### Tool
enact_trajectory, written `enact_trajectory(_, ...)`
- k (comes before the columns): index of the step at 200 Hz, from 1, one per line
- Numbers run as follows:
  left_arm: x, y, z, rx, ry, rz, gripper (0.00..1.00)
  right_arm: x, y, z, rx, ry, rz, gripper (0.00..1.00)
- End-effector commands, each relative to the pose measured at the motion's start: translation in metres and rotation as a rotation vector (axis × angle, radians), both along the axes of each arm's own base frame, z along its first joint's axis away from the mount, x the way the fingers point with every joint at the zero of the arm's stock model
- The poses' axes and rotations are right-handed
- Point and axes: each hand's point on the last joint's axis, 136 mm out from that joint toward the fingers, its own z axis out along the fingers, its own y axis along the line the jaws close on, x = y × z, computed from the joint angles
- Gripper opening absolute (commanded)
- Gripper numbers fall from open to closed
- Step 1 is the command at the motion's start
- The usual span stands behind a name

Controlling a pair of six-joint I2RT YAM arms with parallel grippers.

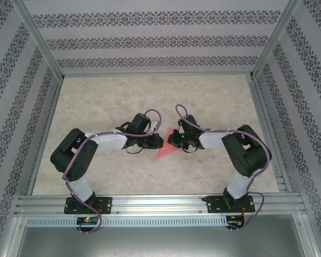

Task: Fold a paper plane with a square sheet of paper (pick it up from the middle)

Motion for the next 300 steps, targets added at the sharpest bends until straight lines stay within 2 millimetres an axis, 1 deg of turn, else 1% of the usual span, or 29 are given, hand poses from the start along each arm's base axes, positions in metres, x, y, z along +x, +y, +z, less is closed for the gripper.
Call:
enact_trajectory(1,0.002,-0.002,0.006,-0.017,-0.004,0.017,0.14,-0.02,-0.029,-0.041,-0.139,0.107,-0.031,0.02)
enact_trajectory(29,-0.008,-0.014,-0.002,-0.061,0.053,-0.036,0.14,-0.02,-0.029,-0.043,-0.142,0.11,-0.028,0.02)
enact_trajectory(52,-0.018,-0.022,-0.012,-0.055,0.084,-0.074,0.14,-0.02,-0.029,-0.043,-0.143,0.113,-0.029,0.02)
enact_trajectory(88,-0.021,-0.021,-0.027,-0.018,0.115,-0.078,0.14,-0.021,-0.03,-0.046,-0.148,0.124,-0.028,0.02)
enact_trajectory(122,-0.031,-0.011,-0.045,0.04,0.159,-0.077,0.14,-0.023,-0.032,-0.049,-0.161,0.136,-0.028,0.02)
enact_trajectory(150,-0.039,-0.002,-0.054,0.075,0.18,-0.08,0.14,-0.023,-0.034,-0.051,-0.167,0.14,-0.029,0.02)
enact_trajectory(191,-0.048,0.011,-0.06,0.125,0.188,-0.082,0.13,-0.025,-0.038,-0.054,-0.174,0.152,-0.033,0.02)
enact_trajectory(221,-0.055,0.015,-0.061,0.132,0.194,-0.095,0.13,-0.025,-0.04,-0.055,-0.178,0.156,-0.033,0.02)
enact_trajectory(255,-0.071,0.023,-0.065,0.127,0.223,-0.123,0.12,-0.026,-0.041,-0.057,-0.184,0.162,-0.032,0.02)
enact_trajectory(274,-0.081,0.031,-0.069,0.147,0.237,-0.135,0.1,-0.027,-0.042,-0.058,-0.187,0.166,-0.031,0.02)
enact_trajectory(300,-0.092,0.041,-0.073,0.181,0.252,-0.148,0.09,-0.028,-0.043,-0.059,-0.191,0.171,-0.031,0.02)
